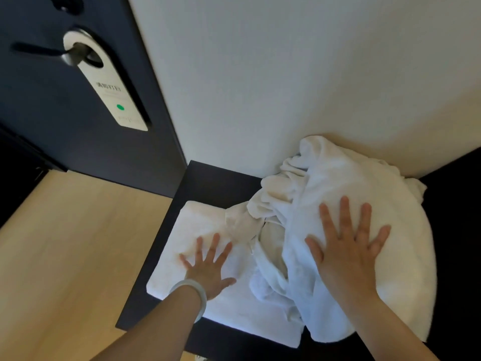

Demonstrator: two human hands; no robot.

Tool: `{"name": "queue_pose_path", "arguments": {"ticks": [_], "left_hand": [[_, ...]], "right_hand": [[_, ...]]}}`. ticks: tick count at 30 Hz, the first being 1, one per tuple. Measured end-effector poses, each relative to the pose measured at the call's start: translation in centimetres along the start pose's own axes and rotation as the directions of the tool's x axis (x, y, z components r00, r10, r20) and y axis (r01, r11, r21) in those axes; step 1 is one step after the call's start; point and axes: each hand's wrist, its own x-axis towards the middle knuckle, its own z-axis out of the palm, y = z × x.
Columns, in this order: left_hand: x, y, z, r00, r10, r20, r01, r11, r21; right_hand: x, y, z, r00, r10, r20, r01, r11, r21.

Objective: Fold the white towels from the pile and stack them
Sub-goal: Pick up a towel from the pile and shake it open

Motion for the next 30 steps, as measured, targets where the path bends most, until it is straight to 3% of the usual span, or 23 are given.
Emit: {"name": "queue_pose_path", "arguments": {"ticks": [8, 21, 30], "left_hand": [[0.4, -1.2, 1.4, 1.0, -0.007, -0.017, 0.007, 1.0, 0.019], [-0.6, -5.9, 1.6, 0.996, -0.074, -0.051, 0.075, 0.997, 0.007], [-1.4, -5.0, 0.5, 0.983, -0.182, 0.018, 0.183, 0.982, -0.054]], "right_hand": [[0.0, -2.0, -0.3, 0.987, -0.142, -0.078, 0.136, 0.988, -0.075], [-0.1, -0.7, 0.0, 0.967, -0.217, -0.13, 0.196, 0.967, -0.162], [-0.5, -3.4, 0.4, 0.987, -0.162, -0.016, 0.16, 0.982, -0.101]]}}
